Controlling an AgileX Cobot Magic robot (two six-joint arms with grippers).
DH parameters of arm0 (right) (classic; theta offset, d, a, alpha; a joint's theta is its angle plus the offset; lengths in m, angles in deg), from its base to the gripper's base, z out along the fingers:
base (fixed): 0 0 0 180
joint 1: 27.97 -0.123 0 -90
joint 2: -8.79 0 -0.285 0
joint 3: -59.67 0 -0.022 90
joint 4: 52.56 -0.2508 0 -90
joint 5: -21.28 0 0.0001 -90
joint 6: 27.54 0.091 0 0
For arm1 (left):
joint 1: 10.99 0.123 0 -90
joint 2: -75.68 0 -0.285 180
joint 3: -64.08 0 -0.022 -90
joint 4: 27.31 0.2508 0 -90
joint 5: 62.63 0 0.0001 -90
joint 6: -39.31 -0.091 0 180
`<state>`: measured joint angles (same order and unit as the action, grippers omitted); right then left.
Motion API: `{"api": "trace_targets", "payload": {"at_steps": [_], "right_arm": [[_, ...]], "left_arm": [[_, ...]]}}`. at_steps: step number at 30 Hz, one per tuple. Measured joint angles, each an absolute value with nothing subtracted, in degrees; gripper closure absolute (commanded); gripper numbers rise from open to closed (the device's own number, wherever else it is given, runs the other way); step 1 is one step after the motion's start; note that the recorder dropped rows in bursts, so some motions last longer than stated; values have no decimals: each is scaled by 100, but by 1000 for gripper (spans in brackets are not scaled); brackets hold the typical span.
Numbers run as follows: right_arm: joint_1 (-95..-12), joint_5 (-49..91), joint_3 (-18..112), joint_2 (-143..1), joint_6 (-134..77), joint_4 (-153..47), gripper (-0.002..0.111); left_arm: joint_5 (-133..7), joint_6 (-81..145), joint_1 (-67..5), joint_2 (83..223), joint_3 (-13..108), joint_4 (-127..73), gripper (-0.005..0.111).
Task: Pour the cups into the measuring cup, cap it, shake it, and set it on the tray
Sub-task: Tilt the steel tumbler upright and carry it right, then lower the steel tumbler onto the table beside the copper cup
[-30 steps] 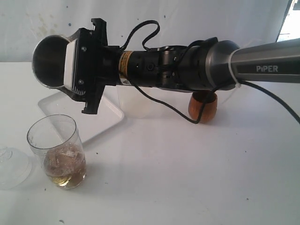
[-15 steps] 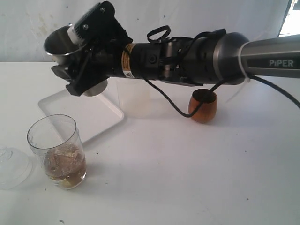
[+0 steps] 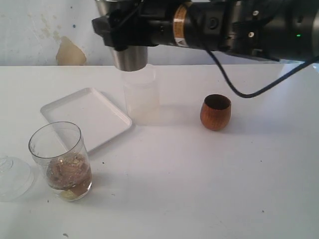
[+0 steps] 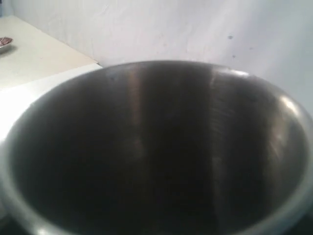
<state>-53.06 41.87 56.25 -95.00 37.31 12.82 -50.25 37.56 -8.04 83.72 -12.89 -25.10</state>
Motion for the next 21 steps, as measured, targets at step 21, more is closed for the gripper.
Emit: {"api": "trace_targets", "payload": {"at_steps": [21], "right_arm": [[-4171, 6383, 3760, -10214, 2506, 1067, 108]], "left_arm": [[-5025, 3756, -804, 8372, -1289, -2510, 106]]}}
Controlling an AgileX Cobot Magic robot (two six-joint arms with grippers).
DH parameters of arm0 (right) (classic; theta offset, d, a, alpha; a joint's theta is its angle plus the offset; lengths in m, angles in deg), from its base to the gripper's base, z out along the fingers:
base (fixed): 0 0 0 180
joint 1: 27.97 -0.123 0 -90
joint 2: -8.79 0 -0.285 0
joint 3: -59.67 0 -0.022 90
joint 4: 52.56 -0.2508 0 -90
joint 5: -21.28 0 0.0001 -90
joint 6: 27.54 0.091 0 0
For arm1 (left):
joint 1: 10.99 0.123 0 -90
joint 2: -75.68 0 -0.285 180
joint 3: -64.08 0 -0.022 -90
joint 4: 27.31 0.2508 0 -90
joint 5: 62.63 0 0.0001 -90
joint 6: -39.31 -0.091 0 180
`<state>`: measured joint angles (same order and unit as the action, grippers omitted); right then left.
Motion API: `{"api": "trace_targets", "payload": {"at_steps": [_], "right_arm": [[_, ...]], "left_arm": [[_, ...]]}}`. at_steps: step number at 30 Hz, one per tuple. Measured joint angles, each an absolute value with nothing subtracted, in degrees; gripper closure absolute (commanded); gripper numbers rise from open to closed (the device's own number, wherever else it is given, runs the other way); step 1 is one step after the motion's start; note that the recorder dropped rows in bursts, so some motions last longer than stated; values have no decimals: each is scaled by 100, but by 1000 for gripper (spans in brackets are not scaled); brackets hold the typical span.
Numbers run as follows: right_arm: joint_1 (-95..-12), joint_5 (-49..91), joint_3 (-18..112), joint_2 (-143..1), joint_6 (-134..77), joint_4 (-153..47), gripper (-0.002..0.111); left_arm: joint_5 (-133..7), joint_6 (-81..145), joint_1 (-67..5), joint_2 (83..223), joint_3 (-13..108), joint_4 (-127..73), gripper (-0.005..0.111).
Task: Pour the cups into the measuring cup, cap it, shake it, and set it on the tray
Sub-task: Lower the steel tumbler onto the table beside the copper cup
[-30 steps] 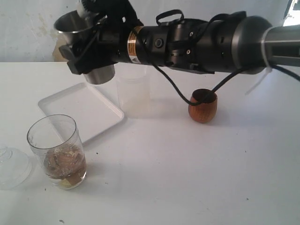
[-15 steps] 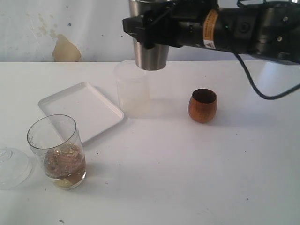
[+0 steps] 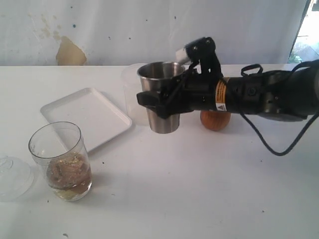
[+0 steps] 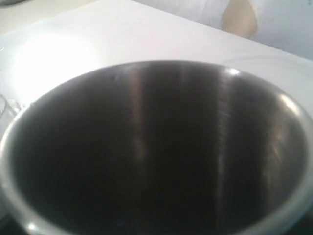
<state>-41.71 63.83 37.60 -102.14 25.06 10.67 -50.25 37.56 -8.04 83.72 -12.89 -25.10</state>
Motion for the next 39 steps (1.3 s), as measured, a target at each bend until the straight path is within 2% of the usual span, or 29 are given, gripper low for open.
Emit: {"api": "trace_targets", "payload": {"at_steps": [8, 16, 39], "right_arm": [[-4161, 7254, 3387, -10866, 440, -482, 108], [-4161, 7442, 3387, -11209, -471, -1728, 108], [-4049, 7239, 3387, -11813, -649, -2404, 108]], "left_arm": [[-5025, 3756, -804, 8372, -1289, -2510, 106], [-5025, 3756, -804, 8372, -1289, -2510, 106], [-5025, 3756, -804, 8372, -1289, -2510, 106]]}}
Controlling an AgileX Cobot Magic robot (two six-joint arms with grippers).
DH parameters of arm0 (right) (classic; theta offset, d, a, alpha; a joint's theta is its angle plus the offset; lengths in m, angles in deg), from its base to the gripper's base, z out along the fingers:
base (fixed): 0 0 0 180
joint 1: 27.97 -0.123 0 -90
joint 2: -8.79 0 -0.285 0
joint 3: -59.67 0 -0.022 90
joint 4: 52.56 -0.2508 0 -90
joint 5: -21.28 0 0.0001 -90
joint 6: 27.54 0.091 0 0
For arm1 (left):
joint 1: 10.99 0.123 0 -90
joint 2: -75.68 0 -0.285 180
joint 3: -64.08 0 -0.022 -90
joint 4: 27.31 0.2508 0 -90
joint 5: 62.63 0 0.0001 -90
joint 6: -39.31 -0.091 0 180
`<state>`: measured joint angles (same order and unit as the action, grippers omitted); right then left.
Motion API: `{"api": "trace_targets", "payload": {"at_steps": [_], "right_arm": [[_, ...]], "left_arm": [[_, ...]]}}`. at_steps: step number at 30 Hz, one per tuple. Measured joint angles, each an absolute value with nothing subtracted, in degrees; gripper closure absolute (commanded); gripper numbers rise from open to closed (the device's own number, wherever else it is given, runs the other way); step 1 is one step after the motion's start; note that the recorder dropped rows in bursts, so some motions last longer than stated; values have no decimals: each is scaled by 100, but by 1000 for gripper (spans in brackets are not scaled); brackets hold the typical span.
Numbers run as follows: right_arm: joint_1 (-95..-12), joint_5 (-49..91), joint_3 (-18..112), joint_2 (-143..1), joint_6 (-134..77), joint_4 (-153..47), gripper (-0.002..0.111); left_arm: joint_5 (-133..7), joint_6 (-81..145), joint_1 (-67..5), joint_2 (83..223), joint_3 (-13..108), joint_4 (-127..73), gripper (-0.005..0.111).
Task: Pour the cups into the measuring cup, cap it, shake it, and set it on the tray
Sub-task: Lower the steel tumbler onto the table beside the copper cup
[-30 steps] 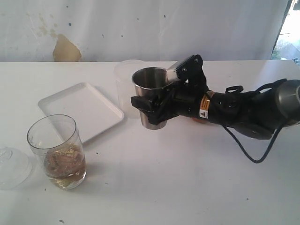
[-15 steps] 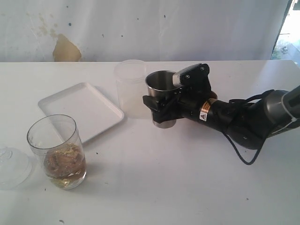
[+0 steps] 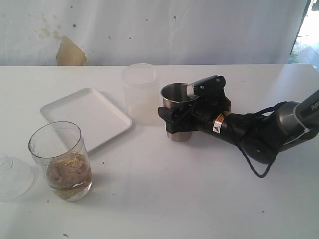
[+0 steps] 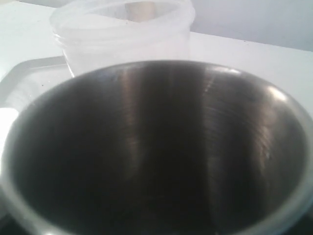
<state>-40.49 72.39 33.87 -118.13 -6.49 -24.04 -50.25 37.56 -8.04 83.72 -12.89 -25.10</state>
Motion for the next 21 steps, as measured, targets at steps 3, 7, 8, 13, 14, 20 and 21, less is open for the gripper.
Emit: {"api": "trace_targets", "payload": {"at_steps": [3, 7, 8, 13, 14, 20, 21], "right_arm": [[-4049, 7239, 3387, -11921, -678, -2404, 108], [-4039, 7385, 3387, -11998, -678, -2404, 108], [-4039, 7447, 3387, -12011, -692, -2404, 108], [-4039, 7681, 3387, -12063, -729, -2404, 108], [-4039, 7733, 3387, -12063, -764, -2418, 108], [-4032, 7700, 3387, -12063, -889, -2439, 51], [-4032, 7700, 3387, -12063, -889, -2439, 28]], "left_arm": [[-5025, 3756, -804, 8372, -1289, -2510, 106], [-5025, 3756, -804, 8372, -1289, -2510, 106], [-5025, 3756, -804, 8372, -1289, -2510, 106], [-5025, 3756, -804, 8372, -1289, -2510, 106], [-5025, 3756, -804, 8372, -1289, -2510, 106], [-5025, 3756, -804, 8372, -1289, -2510, 106], [-5025, 3756, -804, 8372, -1289, -2510, 106]]}}
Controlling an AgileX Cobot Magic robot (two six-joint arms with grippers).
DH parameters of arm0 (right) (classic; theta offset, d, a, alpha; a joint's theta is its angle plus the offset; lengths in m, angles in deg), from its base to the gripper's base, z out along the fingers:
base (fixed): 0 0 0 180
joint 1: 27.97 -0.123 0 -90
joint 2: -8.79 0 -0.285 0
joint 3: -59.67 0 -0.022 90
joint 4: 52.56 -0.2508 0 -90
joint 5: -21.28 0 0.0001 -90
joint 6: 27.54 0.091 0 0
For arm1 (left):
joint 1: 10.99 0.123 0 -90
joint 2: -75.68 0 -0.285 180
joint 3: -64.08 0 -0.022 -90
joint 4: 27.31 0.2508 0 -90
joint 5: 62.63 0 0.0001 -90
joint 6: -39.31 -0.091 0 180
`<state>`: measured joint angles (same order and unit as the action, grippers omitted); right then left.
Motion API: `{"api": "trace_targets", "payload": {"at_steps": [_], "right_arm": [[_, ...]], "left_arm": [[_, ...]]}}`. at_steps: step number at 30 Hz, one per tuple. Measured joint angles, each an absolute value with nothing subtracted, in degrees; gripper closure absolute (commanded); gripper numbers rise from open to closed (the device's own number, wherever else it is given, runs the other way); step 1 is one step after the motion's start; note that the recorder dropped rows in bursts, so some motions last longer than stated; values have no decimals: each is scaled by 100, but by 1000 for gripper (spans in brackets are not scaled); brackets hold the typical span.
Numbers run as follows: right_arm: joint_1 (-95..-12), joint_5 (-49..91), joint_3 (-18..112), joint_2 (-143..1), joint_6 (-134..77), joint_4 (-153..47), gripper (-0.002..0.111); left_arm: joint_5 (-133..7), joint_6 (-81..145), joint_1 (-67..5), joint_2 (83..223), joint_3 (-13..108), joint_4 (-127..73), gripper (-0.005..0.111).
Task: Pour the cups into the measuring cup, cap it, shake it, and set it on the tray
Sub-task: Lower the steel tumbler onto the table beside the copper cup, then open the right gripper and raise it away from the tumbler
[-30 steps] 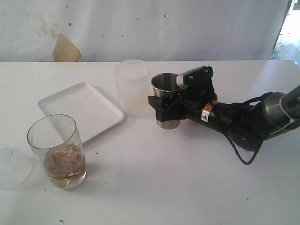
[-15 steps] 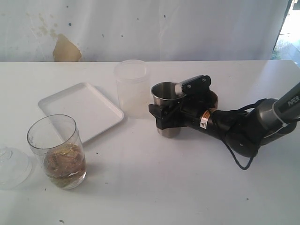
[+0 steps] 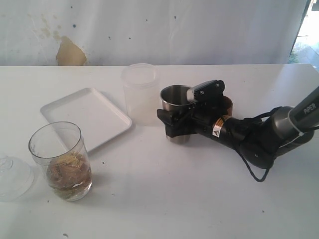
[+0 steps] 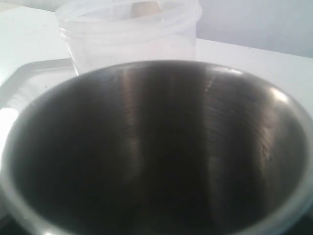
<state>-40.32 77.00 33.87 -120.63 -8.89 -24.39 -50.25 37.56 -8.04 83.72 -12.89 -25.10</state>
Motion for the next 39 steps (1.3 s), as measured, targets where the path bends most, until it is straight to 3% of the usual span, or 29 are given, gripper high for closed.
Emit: {"api": "trace_targets", "payload": {"at_steps": [1, 3, 22, 34, 39], "right_arm": [[-4032, 7700, 3387, -12063, -889, -2439, 17], [-4032, 7712, 3387, -12063, -889, -2450, 7], [-4032, 7711, 3387, -11466, -828, -2193, 8], [-4032, 6788, 3387, -10281, -510, -2141, 8], [-4032, 6032, 3387, -9506, -291, -2130, 20]], "left_arm": [[-5025, 3756, -804, 8372, -1289, -2510, 106], [-5025, 3756, -804, 8372, -1289, -2510, 106], [-5025, 3756, -804, 8372, -1289, -2510, 106], [-5025, 3756, -804, 8372, -1289, -2510, 106], [-5025, 3756, -804, 8372, -1289, -2510, 106]]}}
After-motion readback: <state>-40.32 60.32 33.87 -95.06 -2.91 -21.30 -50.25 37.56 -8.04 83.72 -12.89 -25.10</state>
